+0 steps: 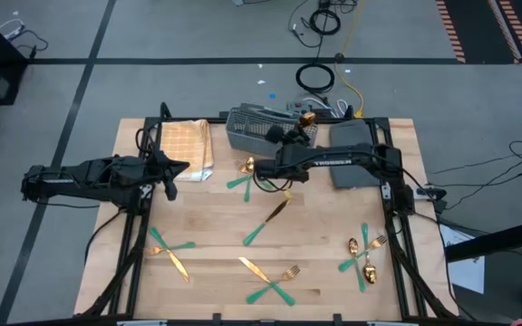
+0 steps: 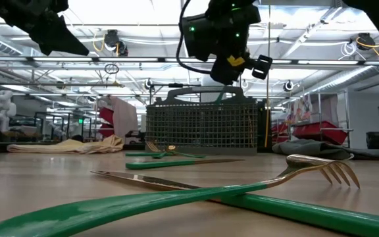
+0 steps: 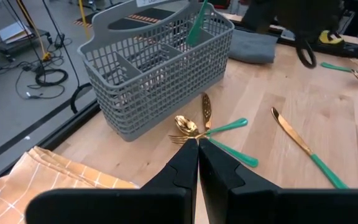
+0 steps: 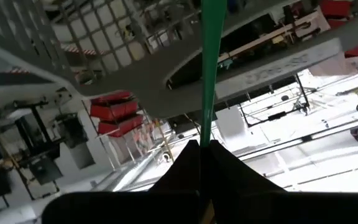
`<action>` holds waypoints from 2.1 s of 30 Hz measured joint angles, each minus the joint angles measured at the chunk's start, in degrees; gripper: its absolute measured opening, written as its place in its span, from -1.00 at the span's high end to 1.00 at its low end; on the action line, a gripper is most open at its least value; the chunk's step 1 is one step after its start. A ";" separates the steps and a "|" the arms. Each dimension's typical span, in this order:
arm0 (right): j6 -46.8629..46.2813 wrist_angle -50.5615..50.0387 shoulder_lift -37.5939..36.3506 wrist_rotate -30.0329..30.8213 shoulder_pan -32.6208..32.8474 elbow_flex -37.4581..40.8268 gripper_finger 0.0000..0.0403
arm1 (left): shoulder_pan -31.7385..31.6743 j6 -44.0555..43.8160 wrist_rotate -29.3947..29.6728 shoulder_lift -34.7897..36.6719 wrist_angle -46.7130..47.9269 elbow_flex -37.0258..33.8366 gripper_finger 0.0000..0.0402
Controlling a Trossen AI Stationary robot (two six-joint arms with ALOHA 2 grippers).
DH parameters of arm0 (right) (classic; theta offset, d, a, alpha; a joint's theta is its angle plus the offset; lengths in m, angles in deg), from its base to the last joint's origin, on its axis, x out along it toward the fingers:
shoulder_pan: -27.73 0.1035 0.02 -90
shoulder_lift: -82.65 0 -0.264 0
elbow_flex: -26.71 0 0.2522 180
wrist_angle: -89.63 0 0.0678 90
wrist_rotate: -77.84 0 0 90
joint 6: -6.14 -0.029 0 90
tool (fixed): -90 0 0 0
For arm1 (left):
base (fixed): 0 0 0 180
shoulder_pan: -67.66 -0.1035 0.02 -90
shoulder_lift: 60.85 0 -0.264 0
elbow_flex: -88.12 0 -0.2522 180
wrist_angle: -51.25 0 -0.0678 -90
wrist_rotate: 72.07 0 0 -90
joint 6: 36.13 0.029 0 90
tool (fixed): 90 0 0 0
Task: Sort silverware
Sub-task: Put the spoon into the middle right section of the dish rack, then adjust the dish rack
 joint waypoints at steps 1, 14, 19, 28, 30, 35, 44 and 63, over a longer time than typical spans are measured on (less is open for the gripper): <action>0.84 -0.08 0.01 -0.03 -0.27 0.00 1.00 | 0.00 0.00 0.00 0.00 0.00 0.00 0.90; 0.99 -0.55 0.04 -7.72 -0.71 0.00 0.89 | 0.00 0.00 0.17 0.01 0.00 0.00 0.90; 0.18 -0.55 0.04 -8.80 -0.69 0.00 0.70 | 0.00 -0.02 0.17 0.02 0.00 0.00 0.90; -2.35 -0.46 0.02 -4.63 -0.69 0.00 0.50 | 0.00 -0.15 0.17 0.02 0.00 0.00 0.90; -4.66 -0.46 -0.09 0.00 -0.67 -0.22 0.49 | 0.00 -0.15 0.20 0.02 0.00 0.00 0.90; -14.13 -0.44 -1.07 5.00 -0.43 -5.32 0.51 | 0.00 -0.17 0.20 0.01 0.00 0.00 0.90; -46.49 3.39 -2.38 -44.45 2.94 -19.57 0.97 | 0.00 -0.52 0.20 0.02 0.18 0.00 0.90; -50.44 23.64 -2.14 -59.87 -3.91 7.04 1.00 | 0.00 -0.13 0.20 0.00 0.24 0.00 0.90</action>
